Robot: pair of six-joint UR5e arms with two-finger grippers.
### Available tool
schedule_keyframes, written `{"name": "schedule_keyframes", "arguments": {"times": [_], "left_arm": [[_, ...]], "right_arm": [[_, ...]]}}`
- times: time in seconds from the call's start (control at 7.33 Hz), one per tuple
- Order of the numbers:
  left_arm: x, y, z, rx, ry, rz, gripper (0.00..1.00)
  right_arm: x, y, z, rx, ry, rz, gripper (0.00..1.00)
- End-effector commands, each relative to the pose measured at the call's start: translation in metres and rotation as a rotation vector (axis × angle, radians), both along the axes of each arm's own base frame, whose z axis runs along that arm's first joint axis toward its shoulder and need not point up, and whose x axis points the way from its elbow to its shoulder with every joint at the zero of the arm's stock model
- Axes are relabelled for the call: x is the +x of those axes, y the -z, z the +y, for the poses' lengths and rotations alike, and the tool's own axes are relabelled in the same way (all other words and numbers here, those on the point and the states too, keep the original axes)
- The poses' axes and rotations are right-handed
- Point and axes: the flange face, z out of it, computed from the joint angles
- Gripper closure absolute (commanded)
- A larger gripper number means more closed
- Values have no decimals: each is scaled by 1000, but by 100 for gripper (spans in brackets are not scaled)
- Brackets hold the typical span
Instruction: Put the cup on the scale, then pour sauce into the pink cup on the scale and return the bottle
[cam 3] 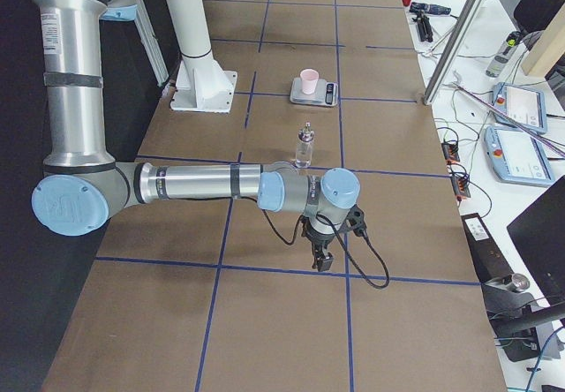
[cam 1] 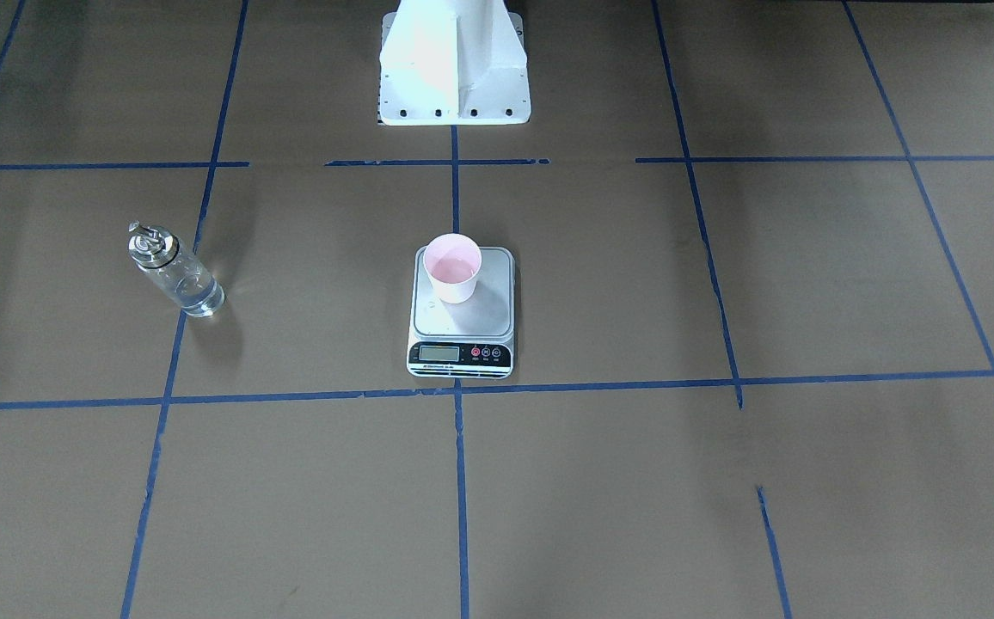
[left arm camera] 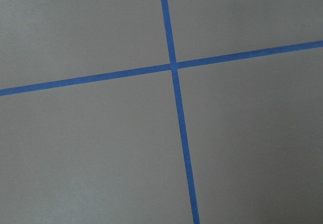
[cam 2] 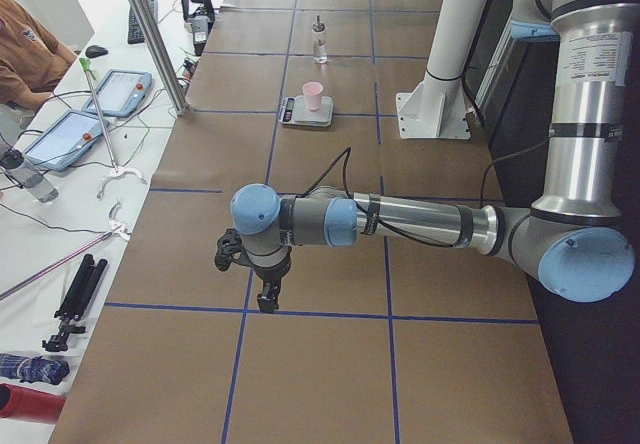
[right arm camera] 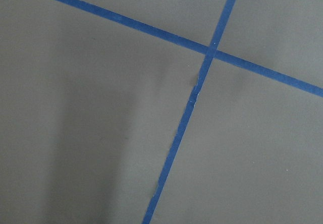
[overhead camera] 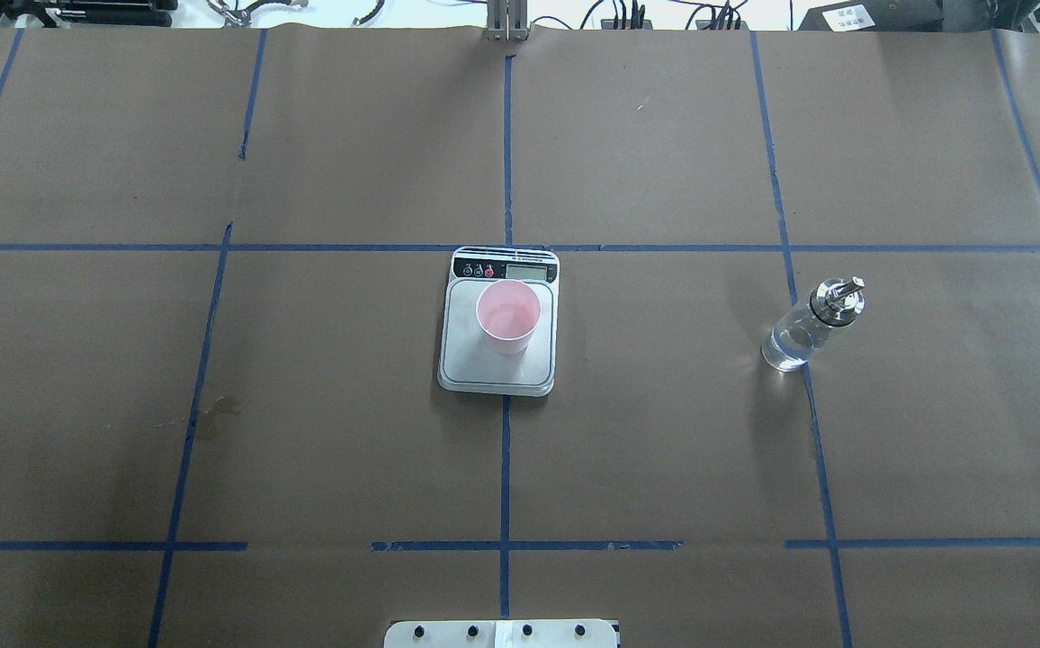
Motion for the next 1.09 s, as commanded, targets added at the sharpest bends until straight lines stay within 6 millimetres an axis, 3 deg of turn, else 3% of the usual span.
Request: {"name": "schedule_keyframes", "arguments": {"times": [0.0,0.27,0.95], "left_arm": [[0,0,-1,6,0,0,0],[0,-1,0,4,-1,0,0],[1,-4,-2,19,-4,0,0]], "right_arm": [[-3,4,0,-10,-13,-45,0],[-4,12,-3,-54,-97,-47,0],[-4,15,-4,-41,-116,-47,0]]}}
